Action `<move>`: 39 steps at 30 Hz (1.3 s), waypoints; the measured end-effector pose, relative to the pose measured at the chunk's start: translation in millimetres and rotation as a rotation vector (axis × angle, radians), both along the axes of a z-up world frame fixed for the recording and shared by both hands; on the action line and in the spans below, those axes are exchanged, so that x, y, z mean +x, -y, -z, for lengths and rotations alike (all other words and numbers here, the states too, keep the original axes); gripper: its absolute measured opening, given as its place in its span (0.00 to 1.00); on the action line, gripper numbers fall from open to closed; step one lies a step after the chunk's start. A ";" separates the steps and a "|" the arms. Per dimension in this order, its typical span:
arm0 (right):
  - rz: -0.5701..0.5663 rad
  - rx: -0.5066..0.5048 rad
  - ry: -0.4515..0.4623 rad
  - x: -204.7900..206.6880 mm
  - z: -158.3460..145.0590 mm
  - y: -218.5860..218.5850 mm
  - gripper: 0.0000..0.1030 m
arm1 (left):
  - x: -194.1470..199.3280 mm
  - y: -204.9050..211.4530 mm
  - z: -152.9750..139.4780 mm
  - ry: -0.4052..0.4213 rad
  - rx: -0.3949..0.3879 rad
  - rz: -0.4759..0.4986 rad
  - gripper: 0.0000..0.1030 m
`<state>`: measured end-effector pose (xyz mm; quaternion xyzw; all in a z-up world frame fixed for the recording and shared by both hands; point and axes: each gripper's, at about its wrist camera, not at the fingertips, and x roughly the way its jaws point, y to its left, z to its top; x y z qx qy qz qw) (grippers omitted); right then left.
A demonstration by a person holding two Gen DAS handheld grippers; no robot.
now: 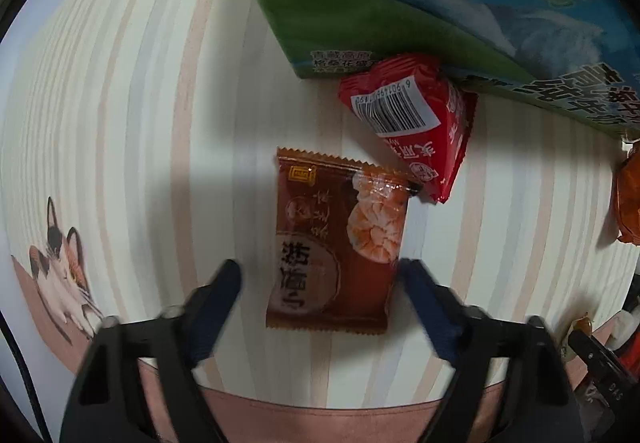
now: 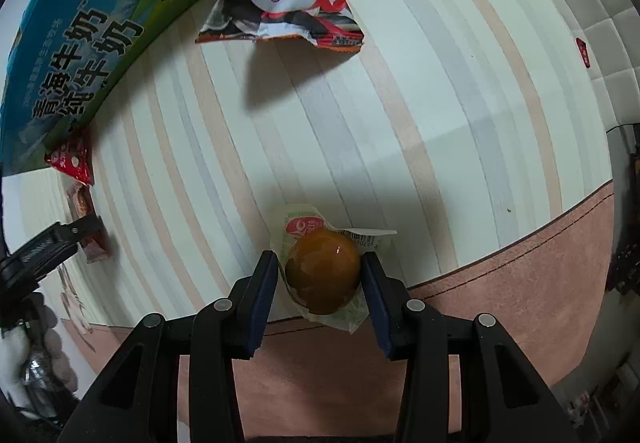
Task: Organize snacks
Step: 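Grasp the brown shrimp-cake packet with the left tool while the right tool grasps the egg-yolk sachet, then carry both packets into the box and open both tools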
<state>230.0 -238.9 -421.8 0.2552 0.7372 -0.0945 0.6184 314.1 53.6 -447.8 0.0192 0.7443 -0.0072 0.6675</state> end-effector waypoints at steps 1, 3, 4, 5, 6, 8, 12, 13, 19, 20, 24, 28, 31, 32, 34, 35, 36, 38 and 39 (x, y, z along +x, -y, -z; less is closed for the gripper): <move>-0.001 0.001 -0.002 0.6 1.3 -0.2 0.45 | 0.3 -1.3 -0.7 0.005 -0.023 -0.011 0.66; -0.015 0.000 -0.006 2.4 1.3 -2.3 0.45 | -0.8 -3.3 -3.1 0.019 -0.033 -0.021 0.54; -0.025 0.001 -0.008 0.8 0.6 1.0 0.45 | -3.6 -3.3 -3.5 0.016 -0.040 -0.026 0.53; -0.033 0.003 -0.011 1.5 0.7 -1.3 0.45 | -7.6 -4.4 -2.9 0.008 -0.053 -0.035 0.53; -0.044 0.011 -0.021 1.3 1.5 -3.7 0.45 | -12.3 -5.1 -3.4 0.001 -0.062 -0.044 0.53; -0.064 0.032 -0.037 -0.2 4.0 -12.6 0.45 | -27.5 -4.5 -6.4 0.000 -0.074 -0.046 0.53; -0.137 0.046 -0.066 -9.0 3.7 -26.3 0.43 | -74.2 3.5 -11.9 -0.029 -0.102 -0.038 0.53; -0.146 0.052 -0.072 -10.2 4.4 -29.1 0.43 | -85.0 6.8 -12.4 -0.033 -0.096 -0.030 0.53; -0.210 0.035 -0.092 -6.6 5.7 -48.7 0.44 | -112.6 23.1 -0.9 -0.065 -0.091 -0.003 0.53; -0.216 0.034 -0.095 -5.8 5.6 -50.9 0.47 | -113.0 23.9 1.3 -0.066 -0.087 -0.003 0.53; -0.235 0.026 -0.105 -6.3 7.6 -63.3 0.64 | -104.8 39.3 8.4 -0.051 -0.061 0.019 0.54; -0.199 0.030 -0.111 -11.8 15.8 -62.8 0.64 | -102.7 57.4 8.4 -0.047 -0.046 0.031 0.57; -0.166 0.015 -0.084 -17.8 18.0 -53.4 0.59 | -114.8 69.3 5.8 -0.039 -0.036 0.028 0.57; -0.164 0.008 -0.074 -17.4 16.1 -50.7 0.57 | -117.4 71.8 5.8 -0.037 -0.040 0.019 0.57; -0.160 0.009 -0.064 -18.6 14.1 -46.5 0.56 | -120.1 76.1 6.9 -0.034 -0.049 0.007 0.57; -0.157 0.009 -0.059 -19.2 13.7 -46.4 0.56 | -120.2 76.3 6.9 -0.032 -0.053 0.002 0.56; -0.158 0.008 -0.054 -20.1 12.3 -44.6 0.55 | -122.1 72.6 6.8 -0.031 -0.051 0.001 0.54; -0.161 0.004 -0.045 -22.3 10.4 -42.6 0.55 | -123.4 70.6 6.3 -0.027 -0.056 -0.002 0.53; -0.160 0.003 -0.041 -25.6 8.3 -37.4 0.54 | -124.2 70.0 7.2 -0.026 -0.055 -0.002 0.52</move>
